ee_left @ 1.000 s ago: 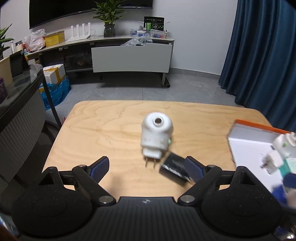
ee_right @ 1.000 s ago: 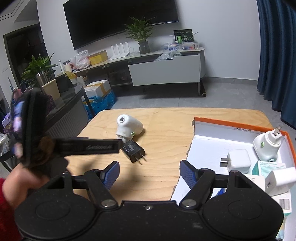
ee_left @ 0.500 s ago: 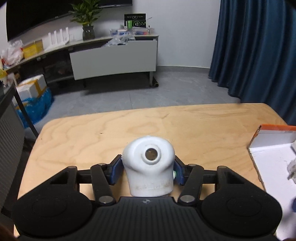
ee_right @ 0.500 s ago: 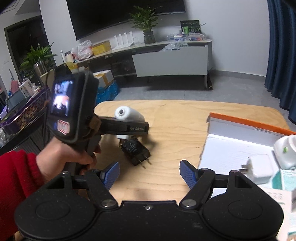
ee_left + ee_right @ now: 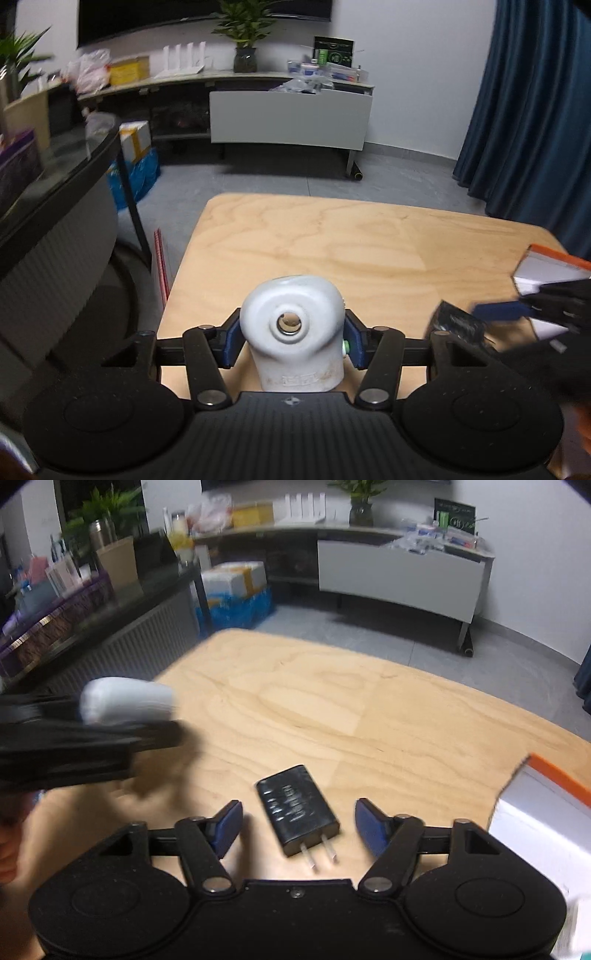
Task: Organize rigid objects
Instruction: 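Grasp the white plug-in diffuser with the left gripper while right gripper grasps black UGREEN charger, then carry the white diffuser and black charger toward the open box with both grippers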
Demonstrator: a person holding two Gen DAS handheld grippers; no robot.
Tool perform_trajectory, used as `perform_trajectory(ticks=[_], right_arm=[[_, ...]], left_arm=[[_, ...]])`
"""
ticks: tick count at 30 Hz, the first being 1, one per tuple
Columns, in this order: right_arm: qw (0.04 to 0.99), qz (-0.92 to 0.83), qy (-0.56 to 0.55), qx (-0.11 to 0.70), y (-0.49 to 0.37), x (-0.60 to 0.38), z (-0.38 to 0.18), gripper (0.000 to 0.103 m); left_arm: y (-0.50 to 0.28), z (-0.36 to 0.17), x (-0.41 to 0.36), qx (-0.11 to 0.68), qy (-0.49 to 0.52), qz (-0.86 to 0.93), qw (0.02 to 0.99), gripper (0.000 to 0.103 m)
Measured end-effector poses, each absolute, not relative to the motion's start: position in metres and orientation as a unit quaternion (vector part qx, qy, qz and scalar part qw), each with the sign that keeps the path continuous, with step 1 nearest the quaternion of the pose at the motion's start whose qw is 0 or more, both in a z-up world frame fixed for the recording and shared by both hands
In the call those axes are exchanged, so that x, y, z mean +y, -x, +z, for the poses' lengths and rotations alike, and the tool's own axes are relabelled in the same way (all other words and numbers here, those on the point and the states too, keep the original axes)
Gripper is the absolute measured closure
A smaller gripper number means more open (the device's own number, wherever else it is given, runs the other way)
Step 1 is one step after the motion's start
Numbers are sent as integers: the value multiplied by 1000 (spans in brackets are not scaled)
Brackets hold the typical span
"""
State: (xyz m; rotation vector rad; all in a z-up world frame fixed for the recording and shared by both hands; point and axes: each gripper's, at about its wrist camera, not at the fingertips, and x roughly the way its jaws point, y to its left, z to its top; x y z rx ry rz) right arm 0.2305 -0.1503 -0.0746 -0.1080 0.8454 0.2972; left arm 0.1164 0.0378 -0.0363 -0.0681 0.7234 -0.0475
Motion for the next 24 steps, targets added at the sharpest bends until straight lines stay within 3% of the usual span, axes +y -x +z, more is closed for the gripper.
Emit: perform_trajectory(ticks=[1,2,24], right_arm=[[901,144,53,406,-231,-149,-74,55],[902,142,50,404,-230,-149,-73,60],[935,91,-24,342,-68,-157,1,59]], left_arm=[[-112,-35,38,354,42,-23,934,49],[-109,-35,36,355,46,-24,933,49],[-25,10,3,324,52,-13,945,49]])
